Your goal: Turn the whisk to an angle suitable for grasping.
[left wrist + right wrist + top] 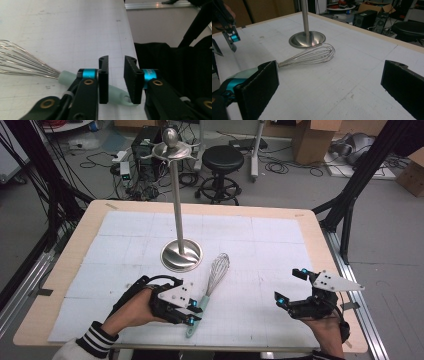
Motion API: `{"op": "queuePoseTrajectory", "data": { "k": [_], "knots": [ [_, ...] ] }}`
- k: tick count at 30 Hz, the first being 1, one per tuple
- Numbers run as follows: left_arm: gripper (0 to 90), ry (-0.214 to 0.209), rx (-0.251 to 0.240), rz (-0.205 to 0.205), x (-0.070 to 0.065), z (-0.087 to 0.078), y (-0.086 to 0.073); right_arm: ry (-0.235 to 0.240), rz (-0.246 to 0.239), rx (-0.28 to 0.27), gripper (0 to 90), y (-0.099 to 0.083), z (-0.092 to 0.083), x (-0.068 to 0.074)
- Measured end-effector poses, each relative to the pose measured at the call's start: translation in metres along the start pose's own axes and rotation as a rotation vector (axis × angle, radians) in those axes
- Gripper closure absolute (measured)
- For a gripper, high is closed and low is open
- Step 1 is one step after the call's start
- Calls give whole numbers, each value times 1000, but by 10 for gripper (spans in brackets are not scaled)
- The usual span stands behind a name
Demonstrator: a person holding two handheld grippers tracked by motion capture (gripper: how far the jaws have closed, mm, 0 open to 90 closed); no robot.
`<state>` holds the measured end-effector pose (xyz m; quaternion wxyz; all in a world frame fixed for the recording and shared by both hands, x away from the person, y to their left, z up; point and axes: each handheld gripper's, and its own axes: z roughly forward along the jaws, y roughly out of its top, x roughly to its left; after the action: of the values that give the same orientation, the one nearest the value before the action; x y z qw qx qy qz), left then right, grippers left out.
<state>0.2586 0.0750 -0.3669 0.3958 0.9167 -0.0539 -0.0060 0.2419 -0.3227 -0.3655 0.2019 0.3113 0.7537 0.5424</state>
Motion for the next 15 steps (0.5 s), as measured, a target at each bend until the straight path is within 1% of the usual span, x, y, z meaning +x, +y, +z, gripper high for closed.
{"op": "queuePoseTrajectory", "data": {
  "k": [1,2,5,6,7,8,9,11,13,14,15],
  "knots": [
    [799,-11,16,-1,-1,5,0,1,2,1,5,0,0,0],
    [819,-11,16,-1,-1,5,0,1,2,1,5,0,0,0],
    [884,-24,25,-6,-2,12,0,0,1,0,5,0,0,0],
    [890,-33,40,-3,-3,17,0,0,-2,0,5,0,0,0],
    [896,-33,40,-3,-3,17,0,0,-2,0,5,0,0,0],
    [896,-40,52,0,-4,19,0,2,-2,0,5,0,0,0],
    [896,-56,66,5,-6,24,-1,3,1,2,5,0,0,0],
    [897,-62,74,9,-7,26,-2,3,-1,3,5,0,0,0],
    [897,-72,98,20,-9,31,-3,2,-1,2,5,0,0,0],
    [897,-81,118,25,-10,34,-3,2,-4,0,5,0,0,0],
    [897,-81,118,25,-10,34,-3,1,-3,0,5,0,0,0]
  ]
}}
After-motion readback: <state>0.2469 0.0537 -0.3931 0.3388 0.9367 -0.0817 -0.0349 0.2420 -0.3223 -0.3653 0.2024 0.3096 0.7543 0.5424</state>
